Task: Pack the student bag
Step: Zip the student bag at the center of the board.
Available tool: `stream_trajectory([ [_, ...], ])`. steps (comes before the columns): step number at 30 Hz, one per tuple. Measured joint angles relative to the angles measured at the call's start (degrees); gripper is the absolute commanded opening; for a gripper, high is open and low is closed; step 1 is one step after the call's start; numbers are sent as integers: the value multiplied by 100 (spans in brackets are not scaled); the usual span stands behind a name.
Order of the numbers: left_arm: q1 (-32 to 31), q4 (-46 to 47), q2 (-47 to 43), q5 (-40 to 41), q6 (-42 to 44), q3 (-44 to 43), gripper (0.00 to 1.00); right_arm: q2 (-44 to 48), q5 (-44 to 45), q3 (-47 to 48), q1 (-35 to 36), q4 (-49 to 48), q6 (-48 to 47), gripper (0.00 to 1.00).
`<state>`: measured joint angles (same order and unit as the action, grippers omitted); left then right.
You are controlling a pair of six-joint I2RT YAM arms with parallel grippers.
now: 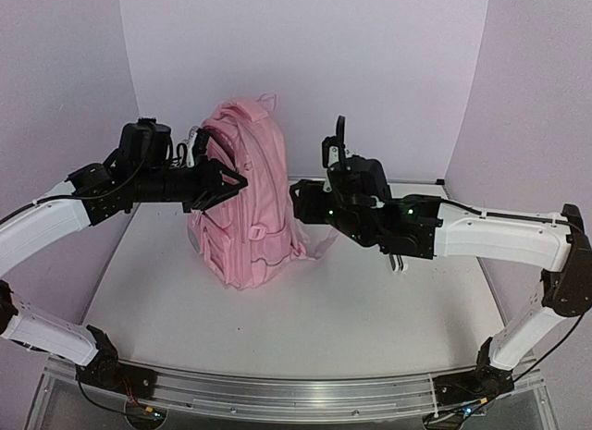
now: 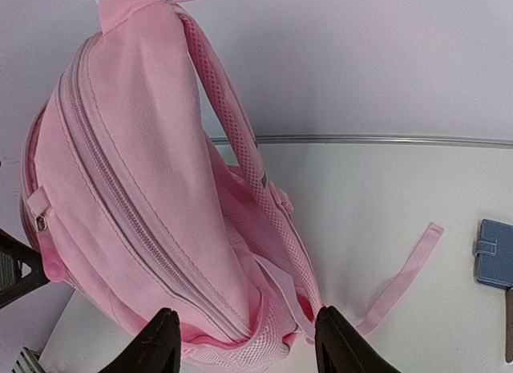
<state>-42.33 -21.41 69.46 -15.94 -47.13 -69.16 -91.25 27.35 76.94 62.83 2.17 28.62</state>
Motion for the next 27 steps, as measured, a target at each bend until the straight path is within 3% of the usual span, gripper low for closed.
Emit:
stream_trajectory([
  [27, -17, 350, 315, -31, -117, 30, 31, 226, 4, -128, 0, -2, 58, 57],
])
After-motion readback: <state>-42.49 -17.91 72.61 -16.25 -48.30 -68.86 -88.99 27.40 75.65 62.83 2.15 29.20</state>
